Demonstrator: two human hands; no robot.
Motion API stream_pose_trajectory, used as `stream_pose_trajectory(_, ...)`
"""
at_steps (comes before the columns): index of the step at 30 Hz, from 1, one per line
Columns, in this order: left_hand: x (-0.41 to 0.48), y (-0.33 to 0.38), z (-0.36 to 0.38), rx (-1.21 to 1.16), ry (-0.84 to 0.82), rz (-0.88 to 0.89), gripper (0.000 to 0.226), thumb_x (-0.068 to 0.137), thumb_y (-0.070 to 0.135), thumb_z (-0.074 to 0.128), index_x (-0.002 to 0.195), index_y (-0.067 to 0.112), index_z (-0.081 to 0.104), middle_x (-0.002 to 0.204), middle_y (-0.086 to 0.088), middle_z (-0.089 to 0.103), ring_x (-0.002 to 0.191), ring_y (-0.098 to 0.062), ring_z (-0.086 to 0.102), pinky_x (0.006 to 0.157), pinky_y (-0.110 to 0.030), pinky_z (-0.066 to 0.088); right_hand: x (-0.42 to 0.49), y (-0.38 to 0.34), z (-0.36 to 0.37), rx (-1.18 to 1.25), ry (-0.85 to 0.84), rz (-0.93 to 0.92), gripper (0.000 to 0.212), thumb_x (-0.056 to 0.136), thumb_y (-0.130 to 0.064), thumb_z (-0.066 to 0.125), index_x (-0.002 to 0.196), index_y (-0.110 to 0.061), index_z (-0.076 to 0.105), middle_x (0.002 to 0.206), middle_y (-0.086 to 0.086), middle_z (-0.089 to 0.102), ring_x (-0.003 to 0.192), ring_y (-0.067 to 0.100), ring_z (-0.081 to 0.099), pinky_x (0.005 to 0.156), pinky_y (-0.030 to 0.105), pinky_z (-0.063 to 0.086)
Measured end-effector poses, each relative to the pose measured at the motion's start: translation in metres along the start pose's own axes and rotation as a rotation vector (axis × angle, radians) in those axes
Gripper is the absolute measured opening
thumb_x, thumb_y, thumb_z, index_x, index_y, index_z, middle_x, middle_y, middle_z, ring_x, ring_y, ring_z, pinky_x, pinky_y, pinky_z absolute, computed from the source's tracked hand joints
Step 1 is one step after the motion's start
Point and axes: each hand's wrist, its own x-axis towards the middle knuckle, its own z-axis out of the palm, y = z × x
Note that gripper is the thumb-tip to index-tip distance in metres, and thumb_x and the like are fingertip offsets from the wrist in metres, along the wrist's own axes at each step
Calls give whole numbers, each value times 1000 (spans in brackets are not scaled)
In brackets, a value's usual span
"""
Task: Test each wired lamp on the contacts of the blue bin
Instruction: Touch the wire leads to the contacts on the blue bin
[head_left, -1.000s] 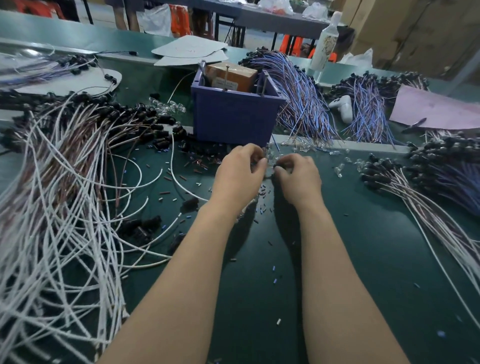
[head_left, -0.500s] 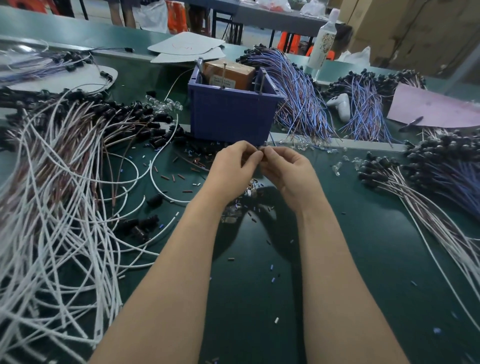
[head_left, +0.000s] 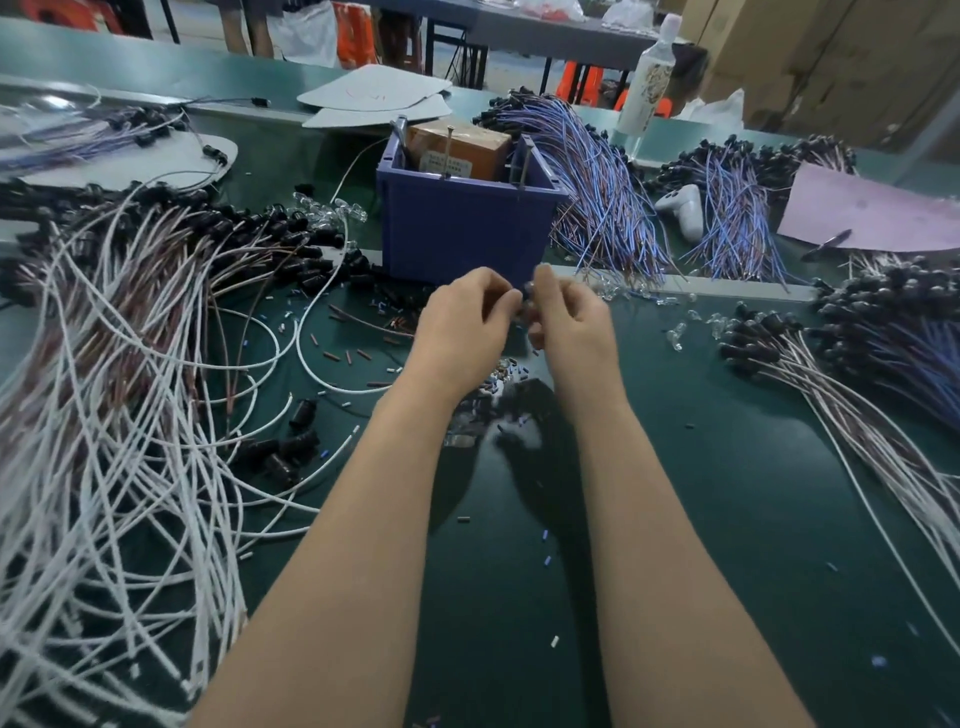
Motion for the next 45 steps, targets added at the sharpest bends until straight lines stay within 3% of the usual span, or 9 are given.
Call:
stream_pose_trajectory(7,-4,-1,0,-149,-155,34,11,97,22,52,97,15,61,82,6,62,79,-12,57,78,-28,47,-1,0,-6,601,-169,204,26,98,-13,48,73,-10,49,52,-2,45,45,6,44,49,21,46)
stream_pose_trajectory(10,-4,-4,-2,-77,-143,17,13,97,26,51,99,16,60,86,5,62,80,-11,56,76,-26,43,3,5,-16,458,-24,192,29,98,-17,51,70,-12,49,56,-1,37,43,5,32,43,18,31)
stream_pose_trajectory(15,-2,-4,1,-56,-55,-6,14,96,23,54,100,13,63,86,5,63,80,-10,57,70,-16,39,3,3,-9,127,-68,40,19,93,-23,60,77,-13,62,57,-7,55,49,2,46,51,16,39)
stream_pose_trajectory(23,-6,-1,-4,-267,-160,17,13,96,17,55,100,9,64,86,1,66,83,-13,61,81,-27,50,-2,-1,-8,691,-204,292,25,96,-10,51,72,-10,56,57,-2,56,48,5,47,47,15,41)
stream_pose_trajectory(25,-5,-4,-2,-175,-139,3,17,95,20,55,102,8,65,89,-1,67,84,-14,61,78,-26,48,-3,-1,0,503,-135,234,25,96,-12,53,71,-10,56,57,-3,55,51,5,48,49,16,41)
stream_pose_trajectory(28,-2,-7,2,59,-59,-31,20,96,25,53,101,9,65,87,1,62,81,-14,56,65,-17,34,-4,-1,4,-237,39,-41,22,94,-22,58,73,-14,56,62,-10,55,56,-1,49,56,8,37)
stream_pose_trajectory(36,1,-5,-7,94,-197,-54,20,96,31,53,100,14,62,81,6,56,75,-11,52,67,-18,37,2,0,-14,49,99,121,19,97,-20,53,82,-9,57,65,-3,49,57,6,41,54,16,39)
stream_pose_trajectory(41,12,-5,-21,146,-23,-167,19,96,32,52,93,15,60,79,2,57,76,-16,53,72,-25,36,10,5,-19,-405,50,82,19,95,-26,54,98,-11,66,91,4,68,85,17,61,84,33,49)
stream_pose_trajectory(45,23,8,-16,143,93,-199,24,95,32,52,98,13,64,89,-3,61,84,-21,54,76,-26,39,19,4,-7,-629,-41,69,20,92,-26,56,100,-17,72,100,2,71,95,20,63,82,30,49)
